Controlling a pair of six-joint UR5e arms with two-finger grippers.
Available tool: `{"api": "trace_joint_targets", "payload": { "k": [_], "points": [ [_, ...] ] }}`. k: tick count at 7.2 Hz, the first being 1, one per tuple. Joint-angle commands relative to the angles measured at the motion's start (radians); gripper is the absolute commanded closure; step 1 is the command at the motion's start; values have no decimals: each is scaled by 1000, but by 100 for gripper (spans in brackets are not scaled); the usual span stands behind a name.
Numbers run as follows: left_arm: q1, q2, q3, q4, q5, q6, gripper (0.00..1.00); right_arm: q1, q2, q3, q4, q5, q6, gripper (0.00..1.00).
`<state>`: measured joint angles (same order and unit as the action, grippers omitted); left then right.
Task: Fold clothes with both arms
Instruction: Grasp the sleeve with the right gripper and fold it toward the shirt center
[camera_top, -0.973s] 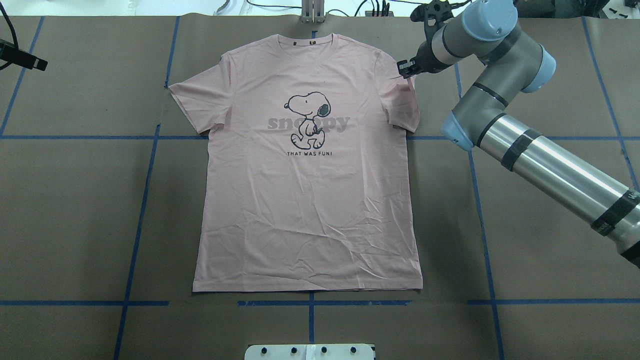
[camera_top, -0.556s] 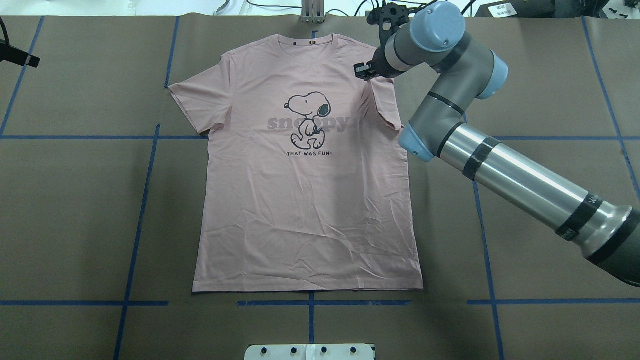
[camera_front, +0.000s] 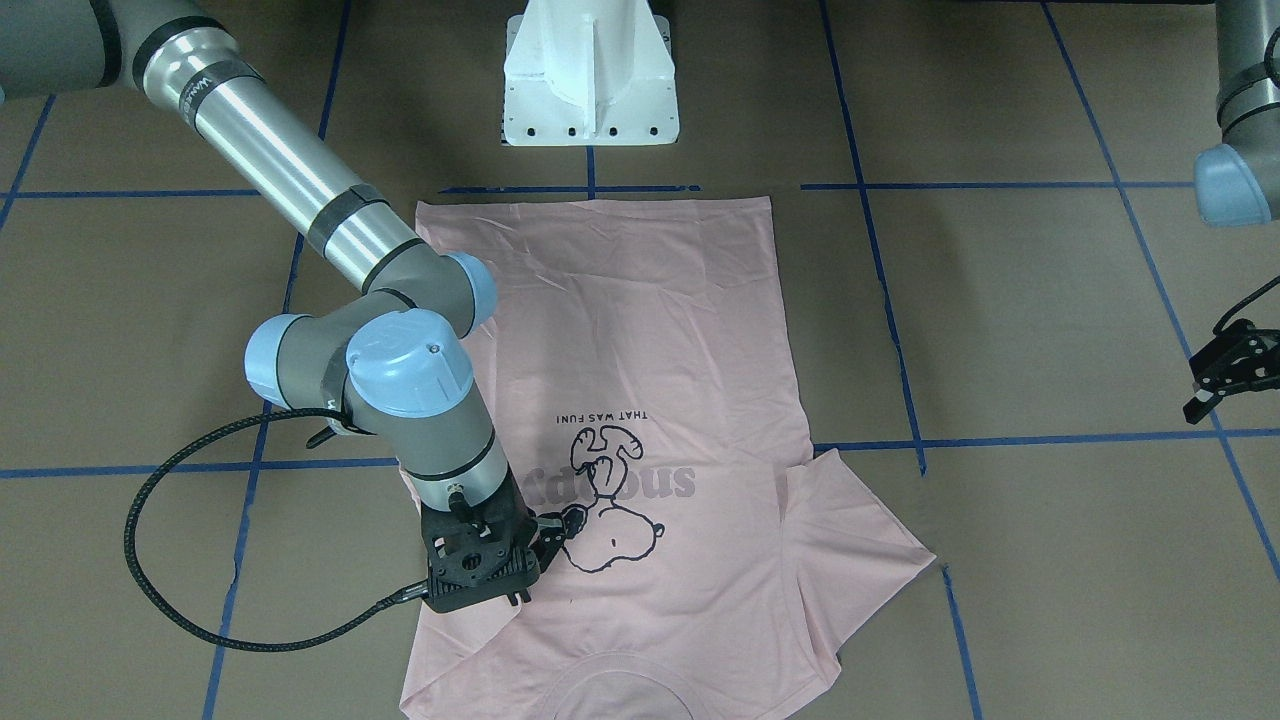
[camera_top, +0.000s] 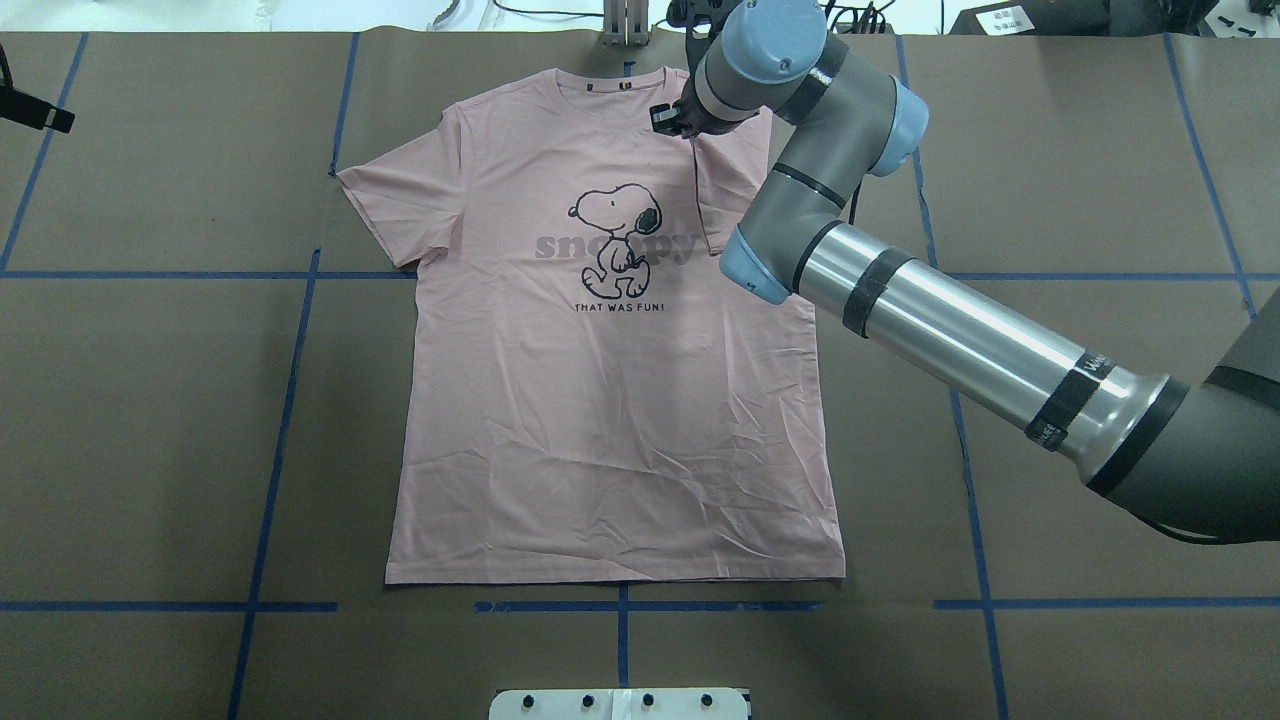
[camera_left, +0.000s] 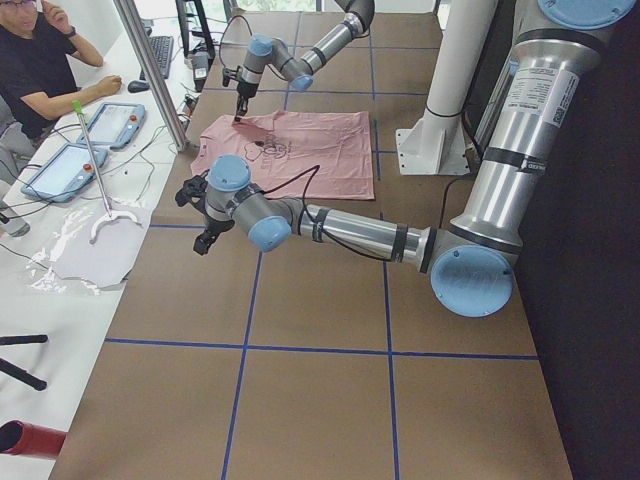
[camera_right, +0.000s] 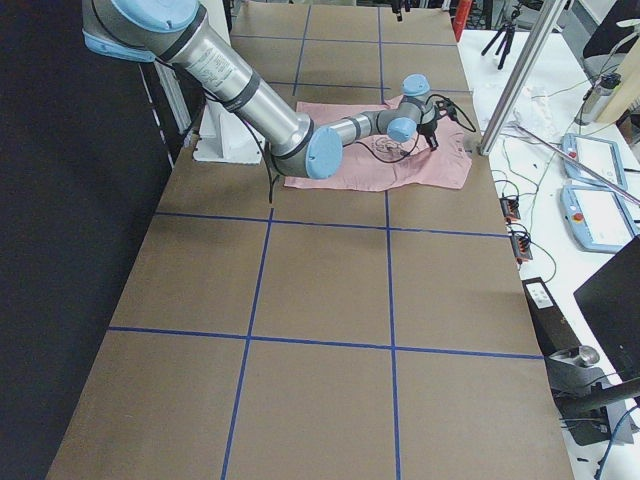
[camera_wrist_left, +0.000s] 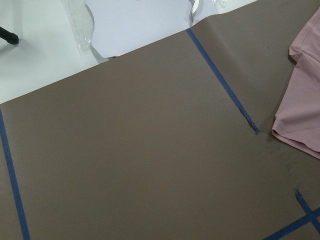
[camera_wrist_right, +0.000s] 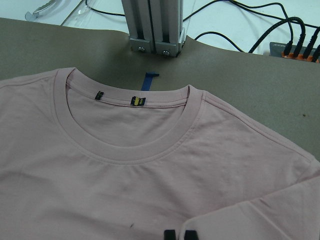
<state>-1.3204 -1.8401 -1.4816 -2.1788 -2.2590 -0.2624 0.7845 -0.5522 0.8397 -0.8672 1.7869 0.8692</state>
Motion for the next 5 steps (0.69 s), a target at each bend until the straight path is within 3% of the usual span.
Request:
{"api": "trace_joint_targets", "payload": {
  "k": [1,3,4,5],
  "points": [
    [1,-1,-2,-1,4,-3,0,-20,-3,-1,5,-24,1,0],
    [10,-36,-5,0,10,-177,0,-21,-20,53,-10,4,118,0],
    [47,-68,-9,1,39,-289,0,-11,-52,167,-182,134,199,0],
    [125,-82,-19,1,118,-399,0,43,-77,312,-451,275,197,0]
  ]
}}
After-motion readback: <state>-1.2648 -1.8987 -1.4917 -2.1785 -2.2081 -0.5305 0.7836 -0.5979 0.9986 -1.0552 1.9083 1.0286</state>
